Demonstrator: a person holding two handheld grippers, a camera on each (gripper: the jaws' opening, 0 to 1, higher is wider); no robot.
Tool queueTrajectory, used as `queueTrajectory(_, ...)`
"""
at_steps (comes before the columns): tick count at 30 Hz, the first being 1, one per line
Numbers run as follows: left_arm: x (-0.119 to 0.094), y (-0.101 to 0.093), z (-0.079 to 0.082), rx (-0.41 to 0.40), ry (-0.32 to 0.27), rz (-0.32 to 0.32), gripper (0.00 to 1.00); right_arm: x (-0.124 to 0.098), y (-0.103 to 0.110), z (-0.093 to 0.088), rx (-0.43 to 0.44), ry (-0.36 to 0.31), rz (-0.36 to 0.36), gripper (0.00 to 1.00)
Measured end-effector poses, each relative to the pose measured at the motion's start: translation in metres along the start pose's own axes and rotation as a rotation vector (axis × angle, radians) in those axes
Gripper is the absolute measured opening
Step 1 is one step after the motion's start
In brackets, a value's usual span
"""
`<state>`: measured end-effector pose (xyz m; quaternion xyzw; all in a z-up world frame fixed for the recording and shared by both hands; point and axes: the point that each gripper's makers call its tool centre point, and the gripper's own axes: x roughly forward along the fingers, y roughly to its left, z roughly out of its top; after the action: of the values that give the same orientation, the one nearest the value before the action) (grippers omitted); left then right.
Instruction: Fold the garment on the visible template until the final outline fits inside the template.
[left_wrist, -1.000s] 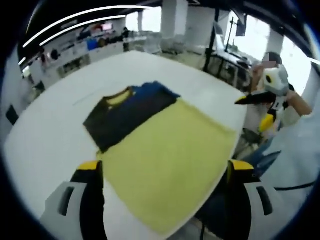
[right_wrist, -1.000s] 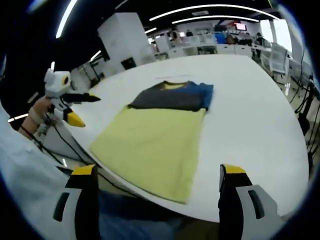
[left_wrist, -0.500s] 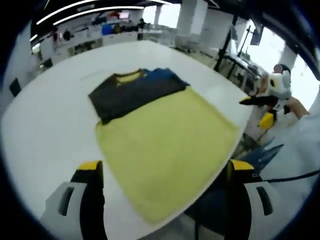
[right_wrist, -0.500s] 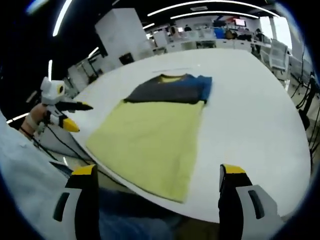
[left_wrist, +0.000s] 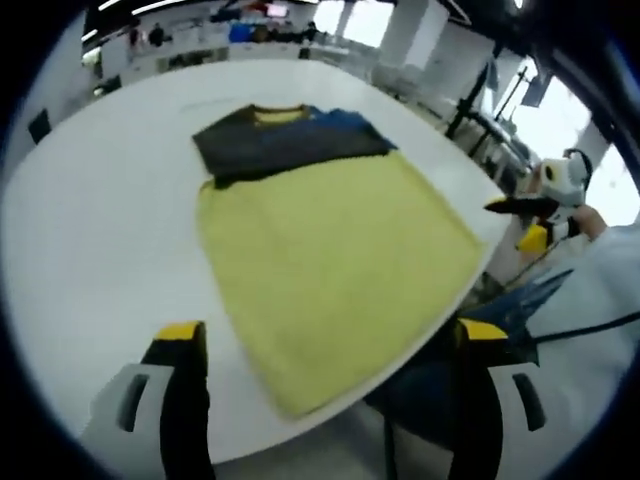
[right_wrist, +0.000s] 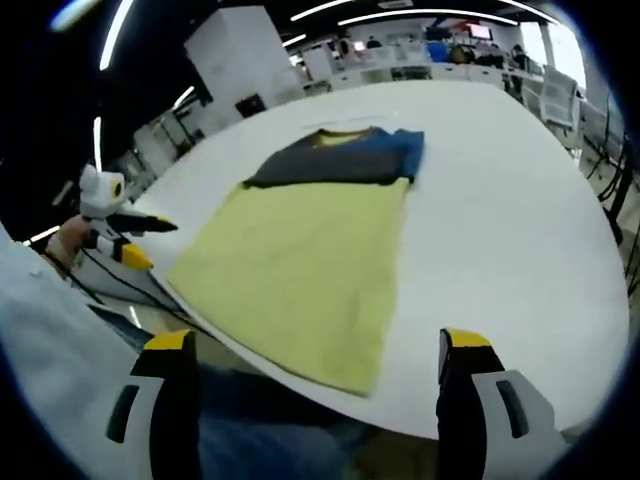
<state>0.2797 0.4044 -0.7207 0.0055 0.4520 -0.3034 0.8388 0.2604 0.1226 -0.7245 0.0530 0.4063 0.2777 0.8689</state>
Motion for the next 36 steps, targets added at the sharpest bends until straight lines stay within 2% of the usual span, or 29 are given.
queueTrajectory(3,0.001,0.001,-0.004,-0.040,-0.005,-0.012,0.98,0.002,-0.001,-0.003,0.012,0.006,0.006,0.97)
queueTrajectory(11,0.003,0.002,-0.026,-0.099,0.043,-0.010,0.99,0.010,-0.005,-0.012,0.027,0.032,0.012,0.96)
queueTrajectory(17,0.003,-0.001,-0.039,-0.136,0.062,-0.018,0.95,0.013,-0.004,-0.021,0.040,0.056,0.020,0.94)
queueTrajectory(21,0.004,-0.001,-0.042,-0.155,0.065,-0.019,0.92,0.013,-0.004,-0.025,0.049,0.058,0.021,0.93)
queueTrajectory(25,0.004,0.000,-0.039,-0.164,0.044,-0.017,0.90,0.012,-0.006,-0.024,0.061,0.053,0.017,0.90)
queueTrajectory(32,0.003,-0.003,-0.043,-0.148,0.066,-0.009,0.85,0.008,-0.004,-0.029,0.066,0.064,0.027,0.84)
queueTrajectory(36,0.003,-0.007,-0.046,-0.140,0.084,-0.015,0.73,0.006,-0.002,-0.030,0.073,0.074,0.044,0.75)
